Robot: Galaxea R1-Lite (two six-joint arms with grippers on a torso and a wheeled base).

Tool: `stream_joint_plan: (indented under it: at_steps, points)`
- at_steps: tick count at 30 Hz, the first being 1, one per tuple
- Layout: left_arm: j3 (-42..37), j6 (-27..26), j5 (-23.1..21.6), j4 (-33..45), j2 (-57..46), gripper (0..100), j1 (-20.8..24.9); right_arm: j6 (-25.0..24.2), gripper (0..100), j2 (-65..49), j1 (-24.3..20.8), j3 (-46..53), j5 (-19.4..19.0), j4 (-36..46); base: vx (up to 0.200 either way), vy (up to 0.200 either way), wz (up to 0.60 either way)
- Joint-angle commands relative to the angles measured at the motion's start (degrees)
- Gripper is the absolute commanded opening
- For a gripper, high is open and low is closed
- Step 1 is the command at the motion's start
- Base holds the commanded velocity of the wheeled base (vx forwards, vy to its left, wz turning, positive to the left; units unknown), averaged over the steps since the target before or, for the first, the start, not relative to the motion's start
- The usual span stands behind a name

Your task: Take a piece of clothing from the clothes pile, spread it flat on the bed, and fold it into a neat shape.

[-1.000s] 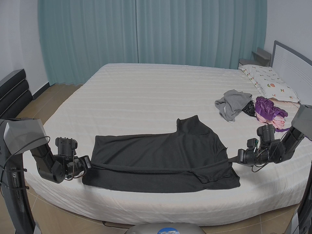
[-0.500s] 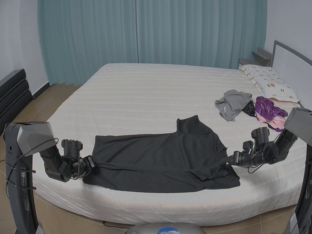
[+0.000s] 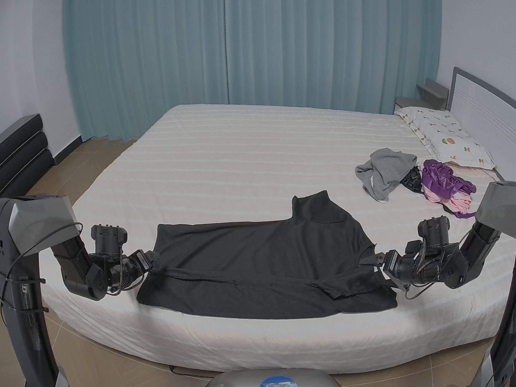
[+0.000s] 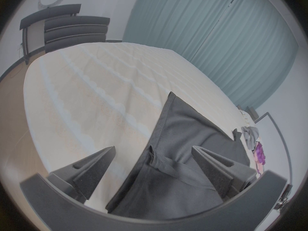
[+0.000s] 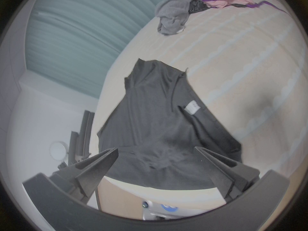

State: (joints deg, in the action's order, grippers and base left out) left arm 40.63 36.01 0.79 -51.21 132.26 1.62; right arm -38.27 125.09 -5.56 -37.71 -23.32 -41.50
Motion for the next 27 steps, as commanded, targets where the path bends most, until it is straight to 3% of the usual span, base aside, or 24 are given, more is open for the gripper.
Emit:
stream_joint_plan:
  at_steps: [1, 4, 12, 16, 27]
  points:
    - [-8.02, 5.21, -4.66, -0.12, -10.26, 100, -0.65, -12.45, 100, -0.37, -9.21, 9.14, 7.94, -14.31, 0.0, 0.0, 0.0]
    - [-11.8, 7.06, -6.51, -0.12, -12.37, 100, -0.57, -14.64, 100, 1.12, -11.23, 9.58, 11.28, -18.36, 0.0, 0.0, 0.0]
    - [-16.55, 13.74, -11.52, -0.2, -12.11, 100, -0.48, -17.19, 100, 2.44, -11.76, 8.79, 13.3, -17.21, 0.0, 0.0, 0.0]
    - [-17.69, 14.09, -13.8, -0.64, -11.49, 100, -0.57, -17.54, 100, 4.46, -11.58, 8.0, 14.0, -18.27, 0.0, 0.0, 0.0]
    - [-17.87, 14.09, -14.15, -0.82, -11.14, 100, -0.13, -17.46, 100, 6.22, -11.84, 5.27, 15.94, -16.86, 0.0, 0.0, 0.0]
